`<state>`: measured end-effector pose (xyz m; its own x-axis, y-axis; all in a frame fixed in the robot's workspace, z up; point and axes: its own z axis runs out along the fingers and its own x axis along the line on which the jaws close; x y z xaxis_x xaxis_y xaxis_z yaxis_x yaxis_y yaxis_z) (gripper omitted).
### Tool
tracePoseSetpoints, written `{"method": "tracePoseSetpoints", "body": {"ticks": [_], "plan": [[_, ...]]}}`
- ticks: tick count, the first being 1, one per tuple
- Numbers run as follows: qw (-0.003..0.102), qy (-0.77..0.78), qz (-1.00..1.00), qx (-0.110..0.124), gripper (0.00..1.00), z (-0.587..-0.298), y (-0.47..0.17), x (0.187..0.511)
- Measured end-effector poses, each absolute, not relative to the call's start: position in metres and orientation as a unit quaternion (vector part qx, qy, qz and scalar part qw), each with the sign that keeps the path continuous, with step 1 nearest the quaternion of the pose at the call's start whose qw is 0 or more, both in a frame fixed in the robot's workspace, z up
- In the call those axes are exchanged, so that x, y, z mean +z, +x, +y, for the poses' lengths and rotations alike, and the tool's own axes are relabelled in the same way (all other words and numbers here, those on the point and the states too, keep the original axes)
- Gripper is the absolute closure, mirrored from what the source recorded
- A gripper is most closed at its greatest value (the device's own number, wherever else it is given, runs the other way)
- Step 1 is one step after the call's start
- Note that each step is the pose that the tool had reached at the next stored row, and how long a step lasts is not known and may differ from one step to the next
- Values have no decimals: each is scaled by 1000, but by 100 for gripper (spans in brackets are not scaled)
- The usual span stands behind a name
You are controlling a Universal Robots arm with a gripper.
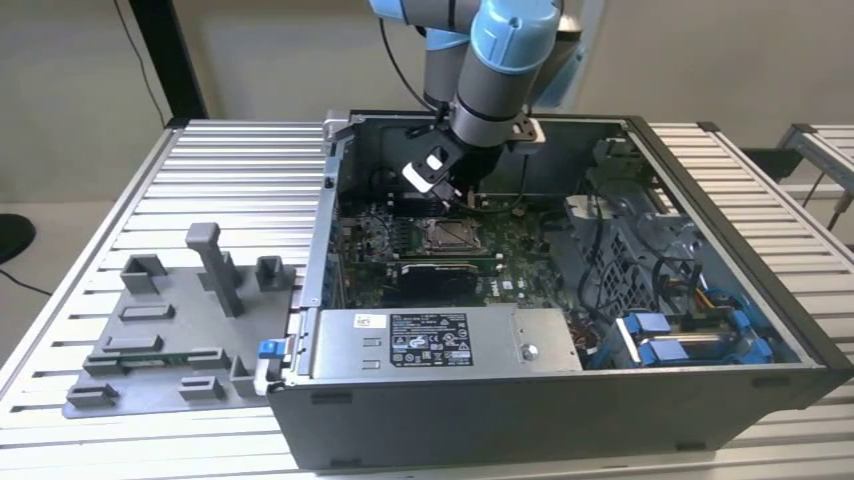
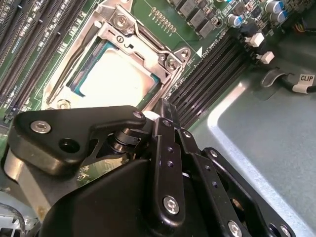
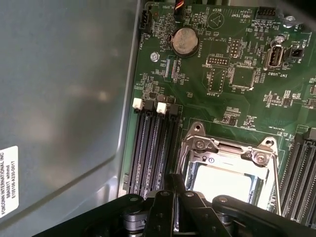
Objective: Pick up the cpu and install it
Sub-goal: 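Close the cpu cover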
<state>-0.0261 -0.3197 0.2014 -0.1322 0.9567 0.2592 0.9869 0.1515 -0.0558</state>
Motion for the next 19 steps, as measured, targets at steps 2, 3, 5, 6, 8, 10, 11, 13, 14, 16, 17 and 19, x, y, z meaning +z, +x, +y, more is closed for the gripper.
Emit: {"method": "tracePoseSetpoints", "body": {"ticks": [2, 3, 5, 6, 8, 10, 11, 13, 14, 16, 17, 19], "plan": [[117, -648, -750, -64, 100, -320, -26, 201], [117, -648, -750, -64, 100, -320, -26, 201], [117, -648, -750, -64, 100, -319, -25, 201], [117, -648, -750, -64, 100, -319, -25, 200], [117, -647, -750, -64, 100, -319, -25, 200], [117, -647, -750, -64, 100, -319, -25, 200], [117, -647, -750, -64, 100, -319, -24, 200], [117, -647, -751, -64, 100, -319, -24, 199], [117, -647, -751, -64, 100, -319, -24, 199], [117, -647, -751, -64, 100, -319, -23, 199], [117, -647, -751, -64, 100, -319, -23, 199], [117, -647, -751, -64, 100, -319, -23, 198]]}}
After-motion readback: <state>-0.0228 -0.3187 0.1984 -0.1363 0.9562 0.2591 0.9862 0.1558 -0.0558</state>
